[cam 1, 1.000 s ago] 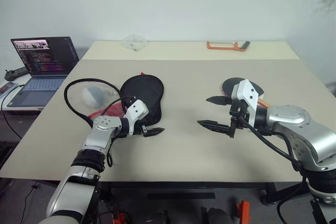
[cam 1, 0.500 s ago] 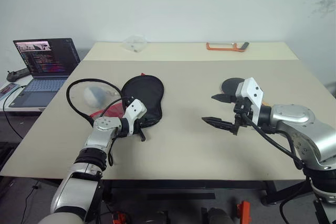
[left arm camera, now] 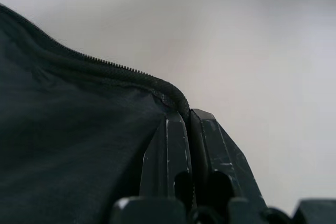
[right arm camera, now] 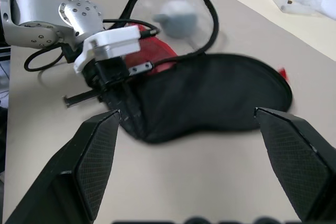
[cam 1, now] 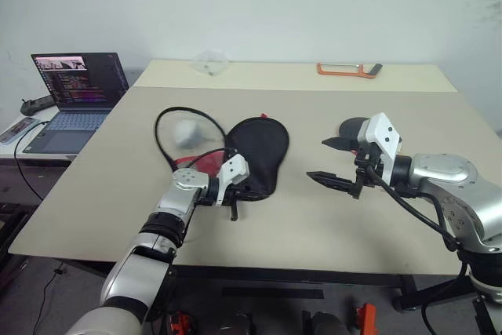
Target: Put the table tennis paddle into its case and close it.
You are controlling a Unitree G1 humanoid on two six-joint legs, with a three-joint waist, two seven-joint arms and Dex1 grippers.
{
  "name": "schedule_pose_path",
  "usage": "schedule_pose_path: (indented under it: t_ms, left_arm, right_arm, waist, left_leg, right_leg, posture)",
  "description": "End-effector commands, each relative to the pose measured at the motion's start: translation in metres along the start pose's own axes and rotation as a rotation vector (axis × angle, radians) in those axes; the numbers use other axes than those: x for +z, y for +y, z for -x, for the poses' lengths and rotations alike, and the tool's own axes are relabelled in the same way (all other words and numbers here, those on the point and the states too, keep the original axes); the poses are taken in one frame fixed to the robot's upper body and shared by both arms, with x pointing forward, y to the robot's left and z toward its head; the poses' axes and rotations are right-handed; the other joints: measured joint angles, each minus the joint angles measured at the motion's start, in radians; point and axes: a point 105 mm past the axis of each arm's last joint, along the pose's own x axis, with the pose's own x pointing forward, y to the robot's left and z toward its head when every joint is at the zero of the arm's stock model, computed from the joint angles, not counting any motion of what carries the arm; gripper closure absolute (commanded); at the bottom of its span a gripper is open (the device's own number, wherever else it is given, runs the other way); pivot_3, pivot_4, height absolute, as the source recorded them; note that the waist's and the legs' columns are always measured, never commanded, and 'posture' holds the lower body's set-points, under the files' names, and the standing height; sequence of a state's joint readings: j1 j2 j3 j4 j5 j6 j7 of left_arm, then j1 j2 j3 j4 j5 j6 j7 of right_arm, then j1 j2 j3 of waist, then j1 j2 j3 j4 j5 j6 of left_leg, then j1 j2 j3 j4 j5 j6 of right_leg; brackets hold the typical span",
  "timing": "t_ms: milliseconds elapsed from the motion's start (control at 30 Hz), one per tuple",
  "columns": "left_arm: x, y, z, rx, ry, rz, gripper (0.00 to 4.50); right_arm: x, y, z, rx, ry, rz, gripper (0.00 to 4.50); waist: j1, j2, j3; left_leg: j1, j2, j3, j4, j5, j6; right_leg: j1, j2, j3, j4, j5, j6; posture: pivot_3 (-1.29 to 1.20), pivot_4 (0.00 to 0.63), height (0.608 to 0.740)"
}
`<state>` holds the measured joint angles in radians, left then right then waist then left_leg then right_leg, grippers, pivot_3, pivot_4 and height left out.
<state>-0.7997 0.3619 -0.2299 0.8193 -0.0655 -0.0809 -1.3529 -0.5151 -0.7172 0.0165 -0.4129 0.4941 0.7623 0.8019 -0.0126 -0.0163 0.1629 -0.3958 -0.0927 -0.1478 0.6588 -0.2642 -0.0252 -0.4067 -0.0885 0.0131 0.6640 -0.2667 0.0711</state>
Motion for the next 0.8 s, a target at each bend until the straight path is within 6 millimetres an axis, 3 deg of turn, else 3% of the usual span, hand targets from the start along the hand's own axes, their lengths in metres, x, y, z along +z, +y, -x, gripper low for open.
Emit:
schedule_pose_path:
  t_ms: [33, 467, 700, 800]
  left_arm:
    - [0.015, -0.004, -0.010, -0.087, -0.001, -0.078, 4.48]
    - [0.039, 0.001, -0.036, -0.134, -0.034, -0.137, 4.48]
    - [0.038, 0.008, -0.037, -0.067, -0.028, -0.152, 4.48]
    - [0.031, 0.010, -0.032, -0.031, -0.036, -0.137, 3.66]
  right_arm:
    - [0.010, -0.004, 0.010, -0.040, -0.027, 0.036, 0.00]
    - [0.007, -0.008, 0.017, -0.077, -0.010, 0.034, 0.00]
    - [0.005, -0.004, 0.016, -0.070, -0.003, 0.035, 0.00]
    - [0.003, -0.002, 0.016, -0.065, 0.003, 0.030, 0.00]
  waist:
    - [0.001, 0.000, 0.000]
    - [0.005, -0.001, 0.000]
    - [0.001, -0.001, 0.000]
    - [0.000, -0.001, 0.000]
  left_leg:
    - [-0.001, 0.000, 0.000, 0.001, 0.000, 0.000]
    - [-0.002, -0.001, -0.001, 0.004, 0.000, 0.001]
    - [-0.002, -0.001, -0.001, 0.003, 0.000, 0.001]
    - [-0.002, -0.001, -0.001, 0.003, 0.000, 0.001]
  right_leg:
    - [0.000, 0.000, 0.000, 0.000, 0.000, 0.000]
    - [0.000, 0.000, -0.001, 0.000, 0.001, 0.002]
    - [0.000, 0.000, -0.001, 0.001, 0.001, 0.002]
    - [0.000, 0.000, -0.001, 0.001, 0.001, 0.002]
  posture:
    - [0.00, 0.150, 0.740]
    - [0.00, 0.150, 0.740]
    - [0.00, 0.150, 0.740]
    - [0.00, 0.150, 0.740]
